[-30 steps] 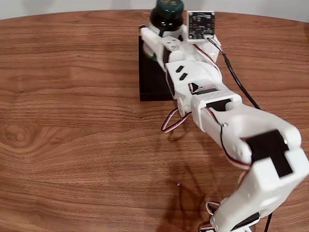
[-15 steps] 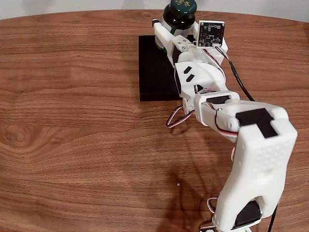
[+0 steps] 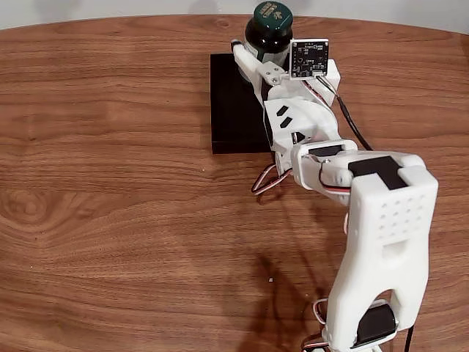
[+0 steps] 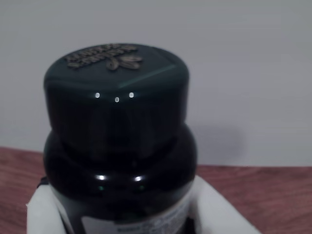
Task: Pick up the pill bottle and place it in the black box.
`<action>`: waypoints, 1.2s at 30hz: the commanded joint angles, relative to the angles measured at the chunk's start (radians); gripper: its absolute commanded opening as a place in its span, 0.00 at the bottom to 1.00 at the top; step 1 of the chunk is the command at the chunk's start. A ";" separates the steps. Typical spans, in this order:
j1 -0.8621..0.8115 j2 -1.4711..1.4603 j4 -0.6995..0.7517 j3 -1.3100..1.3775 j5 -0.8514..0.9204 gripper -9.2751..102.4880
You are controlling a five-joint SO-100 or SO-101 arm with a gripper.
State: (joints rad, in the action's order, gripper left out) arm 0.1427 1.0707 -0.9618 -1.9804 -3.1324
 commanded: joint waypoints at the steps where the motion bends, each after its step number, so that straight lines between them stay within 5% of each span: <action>1: 0.017 0.035 0.014 0.058 -0.028 0.18; 27: 0.049 -0.109 0.115 0.118 -0.107 0.18; 36: 0.049 -0.089 0.114 0.087 -0.094 0.40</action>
State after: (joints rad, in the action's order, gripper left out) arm 0.1795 0.9465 -0.8360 -1.8991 -3.2321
